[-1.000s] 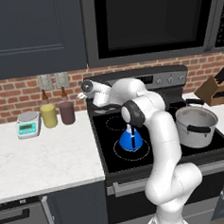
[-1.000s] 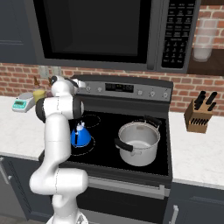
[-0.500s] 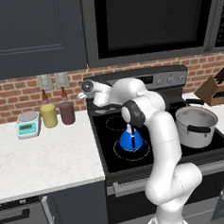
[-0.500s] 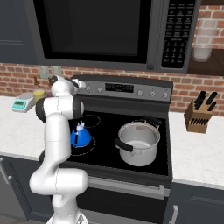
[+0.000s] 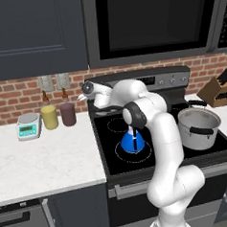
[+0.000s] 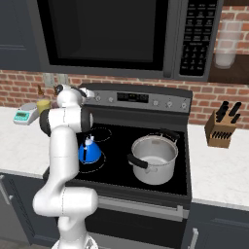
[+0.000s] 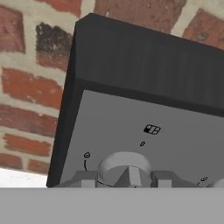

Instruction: Pick the kettle from the counter and place it on a stove burner. Then turn the burner on.

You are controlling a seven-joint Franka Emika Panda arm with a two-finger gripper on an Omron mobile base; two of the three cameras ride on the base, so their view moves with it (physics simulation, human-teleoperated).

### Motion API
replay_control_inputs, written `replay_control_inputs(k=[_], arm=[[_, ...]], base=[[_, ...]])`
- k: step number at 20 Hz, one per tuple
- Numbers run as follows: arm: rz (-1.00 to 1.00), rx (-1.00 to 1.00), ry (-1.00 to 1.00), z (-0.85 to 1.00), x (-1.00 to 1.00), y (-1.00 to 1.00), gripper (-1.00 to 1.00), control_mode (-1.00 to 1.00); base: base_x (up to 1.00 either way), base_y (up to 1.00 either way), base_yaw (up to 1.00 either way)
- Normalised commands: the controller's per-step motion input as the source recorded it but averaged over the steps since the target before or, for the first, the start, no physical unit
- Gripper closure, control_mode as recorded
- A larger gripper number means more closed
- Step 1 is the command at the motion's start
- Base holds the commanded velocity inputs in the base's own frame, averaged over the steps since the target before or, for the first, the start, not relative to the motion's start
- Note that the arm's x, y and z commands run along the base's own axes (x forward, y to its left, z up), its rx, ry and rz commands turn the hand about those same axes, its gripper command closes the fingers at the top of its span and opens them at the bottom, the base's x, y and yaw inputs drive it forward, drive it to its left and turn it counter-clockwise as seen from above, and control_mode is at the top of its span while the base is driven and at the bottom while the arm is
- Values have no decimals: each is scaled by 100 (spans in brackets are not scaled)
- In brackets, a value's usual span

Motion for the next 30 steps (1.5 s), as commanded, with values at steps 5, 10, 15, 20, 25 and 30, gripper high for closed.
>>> replay_control_inputs(k=[5, 10, 15, 20, 25, 30], arm=[[10, -28, 2, 0, 10, 8, 100, -100], [12, -33, 1, 0, 2, 2, 100, -100], [12, -34, 0, 2, 1, 4, 100, -100], [12, -32, 0, 6, 0, 5, 100, -100], [11, -27, 0, 6, 0, 3, 100, -100], [10, -24, 2, 13, 0, 8, 100, -100]], base=[[0, 0, 0], [0, 0, 0], [0, 0, 0], [0, 0, 0], [0, 0, 0], [0, 0, 0]])
